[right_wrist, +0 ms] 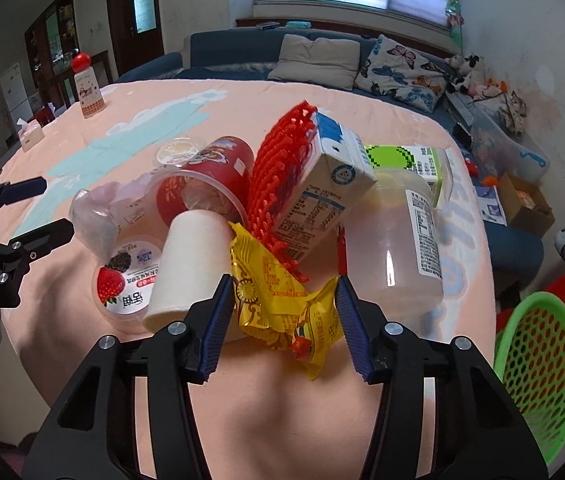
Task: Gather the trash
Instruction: 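Grasp the yellow snack wrapper with the right gripper while the left grasps the clear plastic bag, then carry the wrapper and bag to the green basket and open both grippers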
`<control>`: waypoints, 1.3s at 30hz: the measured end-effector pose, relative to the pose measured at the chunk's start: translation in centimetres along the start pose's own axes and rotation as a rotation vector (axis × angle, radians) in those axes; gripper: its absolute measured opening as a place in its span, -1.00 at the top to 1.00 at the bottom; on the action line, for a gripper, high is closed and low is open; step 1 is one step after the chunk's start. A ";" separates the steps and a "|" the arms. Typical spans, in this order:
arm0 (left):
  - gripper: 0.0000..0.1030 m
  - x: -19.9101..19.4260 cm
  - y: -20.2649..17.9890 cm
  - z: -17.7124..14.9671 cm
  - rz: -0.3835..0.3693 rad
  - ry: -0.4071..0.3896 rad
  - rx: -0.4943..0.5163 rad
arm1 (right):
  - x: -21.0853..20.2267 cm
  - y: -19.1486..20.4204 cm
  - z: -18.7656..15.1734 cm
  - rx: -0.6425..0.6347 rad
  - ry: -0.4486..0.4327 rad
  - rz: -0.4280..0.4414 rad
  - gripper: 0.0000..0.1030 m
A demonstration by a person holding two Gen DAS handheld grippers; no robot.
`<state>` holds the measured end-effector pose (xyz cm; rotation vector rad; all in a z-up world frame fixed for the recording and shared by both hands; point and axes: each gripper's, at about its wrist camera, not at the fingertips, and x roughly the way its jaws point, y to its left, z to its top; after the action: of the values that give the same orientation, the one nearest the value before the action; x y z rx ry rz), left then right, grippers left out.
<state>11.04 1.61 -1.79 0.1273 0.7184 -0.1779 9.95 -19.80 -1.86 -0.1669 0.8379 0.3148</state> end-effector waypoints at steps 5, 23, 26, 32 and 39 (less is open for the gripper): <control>-0.84 2.4 -0.5 0.6 -0.032 0.034 0.053 | 0.3 -0.3 -0.4 0.009 0.017 0.012 0.22; 0.35 1.1 -1.8 -0.9 -0.110 0.005 0.128 | -2.6 -0.5 -1.3 0.083 -0.051 0.042 0.64; 0.37 0.0 -1.7 -1.2 -0.109 -0.012 0.121 | -3.6 -0.4 -1.6 0.088 -0.069 0.044 0.64; 0.37 -2.9 -1.3 -1.4 -0.106 -0.056 0.091 | -6.3 -1.1 -2.2 0.119 -0.118 0.052 0.66; 0.37 -6.6 -1.5 -0.6 -0.136 -0.114 0.090 | -9.1 -2.7 -3.1 0.166 -0.179 0.028 0.67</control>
<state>5.45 1.03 2.05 0.1528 0.6053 -0.3448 3.01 -25.08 3.02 0.0274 0.6858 0.2803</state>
